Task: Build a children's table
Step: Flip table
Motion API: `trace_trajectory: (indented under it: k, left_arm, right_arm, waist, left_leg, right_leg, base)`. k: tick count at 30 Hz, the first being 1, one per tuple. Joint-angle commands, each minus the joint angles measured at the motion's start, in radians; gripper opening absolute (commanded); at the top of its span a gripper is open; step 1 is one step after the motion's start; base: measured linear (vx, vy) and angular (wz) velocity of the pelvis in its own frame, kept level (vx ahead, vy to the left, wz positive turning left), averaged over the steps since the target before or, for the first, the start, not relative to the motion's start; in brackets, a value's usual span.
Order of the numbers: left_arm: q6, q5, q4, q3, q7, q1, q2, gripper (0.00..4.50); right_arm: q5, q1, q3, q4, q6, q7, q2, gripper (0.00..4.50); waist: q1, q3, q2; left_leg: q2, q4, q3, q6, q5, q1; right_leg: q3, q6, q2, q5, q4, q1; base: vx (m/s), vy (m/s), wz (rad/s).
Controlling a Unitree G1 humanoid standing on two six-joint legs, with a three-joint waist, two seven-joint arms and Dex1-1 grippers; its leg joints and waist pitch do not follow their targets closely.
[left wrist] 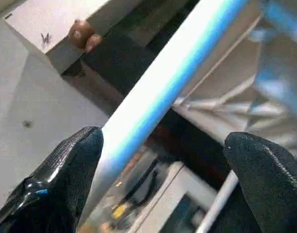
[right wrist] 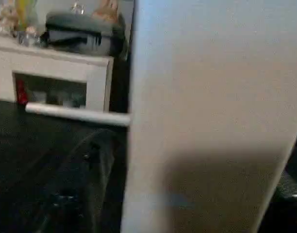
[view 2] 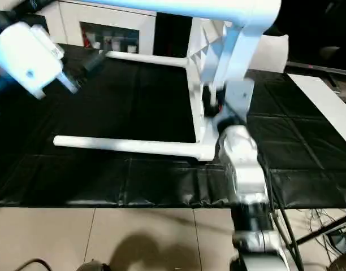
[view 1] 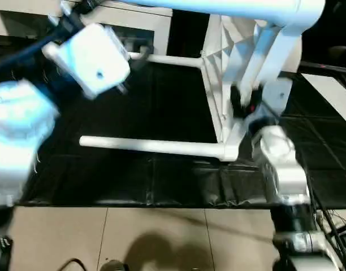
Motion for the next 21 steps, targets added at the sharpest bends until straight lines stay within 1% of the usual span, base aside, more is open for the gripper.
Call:
trace_trajectory:
  k: [1, 2, 3, 4, 5, 7, 8, 9, 10, 11, 12, 13, 15, 16, 17, 18, 20, 21]
  left_arm:
    - [-0.048, 0.042, 0.046, -0.023, -0.008, -0.031, 0.009, 4.50]
    - [-0.068, 0.059, 0.087, -0.029, -0.006, -0.056, 0.016, 4.50]
    - [-0.069, 0.061, 0.090, -0.030, -0.006, -0.058, 0.017, 4.50]
    - [-0.078, 0.076, 0.106, -0.037, -0.006, -0.068, 0.025, 4.50]
    - [-0.097, 0.102, 0.148, -0.050, -0.001, -0.093, 0.036, 4.50]
    - [-0.111, 0.111, 0.167, -0.054, 0.002, -0.104, 0.038, 4.50]
    - [-0.126, 0.121, 0.201, -0.058, 0.008, -0.127, 0.038, 4.50]
    - [-0.149, 0.136, 0.235, -0.064, 0.014, -0.151, 0.038, 4.50]
    - [-0.166, 0.144, 0.261, -0.069, 0.016, -0.171, 0.037, 4.50]
    - [-0.190, 0.150, 0.294, -0.072, 0.019, -0.192, 0.029, 4.50]
    - [-0.205, 0.152, 0.313, -0.073, 0.020, -0.204, 0.024, 4.50]
    - [-0.205, 0.152, 0.313, -0.073, 0.020, -0.204, 0.024, 4.21]
    - [-0.226, 0.156, 0.353, -0.083, 0.017, -0.237, 0.009, 4.21]
    - [-0.229, 0.150, 0.366, -0.087, 0.008, -0.248, 0.003, 3.99]
    - [-0.232, 0.151, 0.376, -0.093, 0.001, -0.258, 0.000, 3.99]
    - [-0.233, 0.152, 0.383, -0.096, -0.001, -0.265, -0.003, 3.87]
    - [-0.238, 0.150, 0.392, -0.098, -0.007, -0.270, -0.006, 3.76]
    - [-0.250, 0.155, 0.404, -0.100, -0.005, -0.275, -0.009, 3.60]
  right_arm:
    - [-0.007, 0.015, 0.003, -0.030, 0.017, -0.001, -0.002, 3.70]
    - [-0.007, 0.026, 0.003, -0.043, 0.020, -0.003, 0.001, 3.89]
    - [-0.007, 0.027, 0.003, -0.044, 0.020, -0.004, 0.001, 3.95]
    - [-0.006, 0.032, 0.004, -0.049, 0.021, -0.005, 0.002, 3.95]
    - [-0.005, 0.040, 0.007, -0.063, 0.026, -0.006, 0.003, 4.10]
    - [-0.005, 0.043, 0.009, -0.070, 0.029, -0.006, 0.004, 4.10]
    - [-0.005, 0.048, 0.010, -0.082, 0.032, -0.005, 0.005, 4.10]
    - [-0.004, 0.053, 0.011, -0.097, 0.033, -0.004, 0.005, 4.10]
    - [-0.004, 0.060, 0.010, -0.112, 0.033, -0.005, 0.005, 4.10]
    - [-0.002, 0.075, 0.009, -0.136, 0.032, -0.002, 0.007, 4.10]
    - [0.000, 0.085, 0.008, -0.151, 0.031, 0.001, 0.009, 4.10]
    - [0.000, 0.085, 0.008, -0.151, 0.031, 0.001, 0.009, 4.19]
    - [0.004, 0.129, 0.013, -0.201, 0.028, 0.012, 0.009, 4.19]
    - [0.004, 0.149, 0.015, -0.219, 0.027, 0.015, 0.008, 4.19]
    - [0.005, 0.171, 0.016, -0.237, 0.027, 0.017, 0.007, 4.19]
    - [0.006, 0.188, 0.017, -0.251, 0.027, 0.019, 0.007, 4.19]
    - [0.009, 0.204, 0.017, -0.266, 0.027, 0.021, 0.007, 4.19]
    - [0.014, 0.229, 0.018, -0.293, 0.024, 0.024, 0.007, 4.19]
  waist:
    - [0.001, -0.061, 0.031]
    - [0.003, -0.062, 0.029]
    - [0.003, -0.062, 0.028]
    - [0.005, -0.063, 0.029]
    - [0.006, -0.063, 0.030]
    - [0.006, -0.063, 0.031]
    - [0.006, -0.061, 0.031]
    - [0.006, -0.062, 0.032]
    - [0.007, -0.063, 0.035]
    - [0.009, -0.063, 0.033]
    - [0.010, -0.064, 0.033]
    - [0.011, -0.064, 0.033]
    - [0.012, -0.063, 0.037]
    - [0.014, -0.063, 0.036]
    - [0.015, -0.062, 0.037]
    - [0.016, -0.062, 0.038]
    - [0.016, -0.061, 0.038]
    - [0.017, -0.059, 0.041]
  left_leg:
    - [0.053, -0.070, -0.021, -0.110, -0.205, 0.040]
    - [0.054, -0.070, -0.021, -0.115, -0.210, 0.043]
    - [0.054, -0.071, -0.021, -0.115, -0.208, 0.042]
    - [0.054, -0.071, -0.022, -0.115, -0.205, 0.042]
    - [0.054, -0.070, -0.021, -0.113, -0.203, 0.043]
    - [0.054, -0.071, -0.021, -0.113, -0.201, 0.043]
    - [0.054, -0.072, -0.022, -0.113, -0.202, 0.041]
    - [0.054, -0.072, -0.022, -0.115, -0.203, 0.042]
    - [0.054, -0.071, -0.023, -0.116, -0.205, 0.044]
    - [0.055, -0.073, -0.023, -0.116, -0.207, 0.044]
    - [0.055, -0.073, -0.024, -0.116, -0.202, 0.043]
    - [0.056, -0.073, -0.024, -0.115, -0.200, 0.044]
    - [0.056, -0.074, -0.024, -0.114, -0.199, 0.044]
    - [0.056, -0.074, -0.023, -0.112, -0.204, 0.046]
    - [0.056, -0.075, -0.024, -0.111, -0.207, 0.045]
    - [0.057, -0.075, -0.025, -0.113, -0.220, 0.047]
    - [0.058, -0.077, -0.025, -0.115, -0.244, 0.048]
    - [0.058, -0.078, -0.026, -0.116, -0.256, 0.048]
  right_leg:
    - [0.045, -0.102, -0.074, -0.073, -0.069, 0.011]
    - [0.045, -0.108, -0.075, -0.058, -0.067, 0.010]
    - [0.044, -0.110, -0.075, -0.052, -0.067, 0.011]
    - [0.044, -0.112, -0.076, -0.045, -0.065, 0.012]
    - [0.044, -0.115, -0.077, -0.033, -0.066, 0.012]
    - [0.045, -0.118, -0.078, -0.028, -0.065, 0.013]
    - [0.045, -0.120, -0.077, -0.029, -0.066, 0.013]
    - [0.044, -0.120, -0.077, -0.026, -0.065, 0.013]
    - [0.044, -0.121, -0.078, -0.023, -0.064, 0.012]
    - [0.045, -0.121, -0.079, -0.016, -0.064, 0.014]
    - [0.044, -0.124, -0.080, -0.009, -0.063, 0.016]
    - [0.044, -0.126, -0.081, -0.004, -0.064, 0.015]
    - [0.045, -0.133, -0.081, 0.014, -0.064, 0.015]
    - [0.044, -0.135, -0.082, 0.015, -0.064, 0.015]
    - [0.044, -0.135, -0.082, 0.011, -0.063, 0.015]
    - [0.044, -0.138, -0.083, -0.002, -0.064, 0.014]
    - [0.044, -0.141, -0.084, -0.031, -0.067, 0.012]
    - [0.045, -0.140, -0.084, -0.043, -0.070, 0.010]
  base:
    - [0.000, 0.000, 0.00]
    - [0.000, 0.000, 0.00]
    - [0.000, 0.000, 0.00]
    - [0.000, 0.000, 0.00]
    - [0.000, 0.000, 0.00]
    - [0.000, 0.000, 0.00]
    - [0.000, 0.000, 0.00]
    - [0.000, 0.000, 0.00]
    - [0.000, 0.000, 0.00]
    - [0.000, 0.000, 0.00]
    - [0.000, 0.000, 0.00]
    - [0.000, 0.000, 0.00]
    - [0.000, 0.000, 0.00]
    - [0.000, 0.000, 0.00]
    - [0.000, 0.000, 0.00]
    - [0.000, 0.000, 0.00]
    - [0.000, 0.000, 0.00]
    - [0.000, 0.000, 0.00]
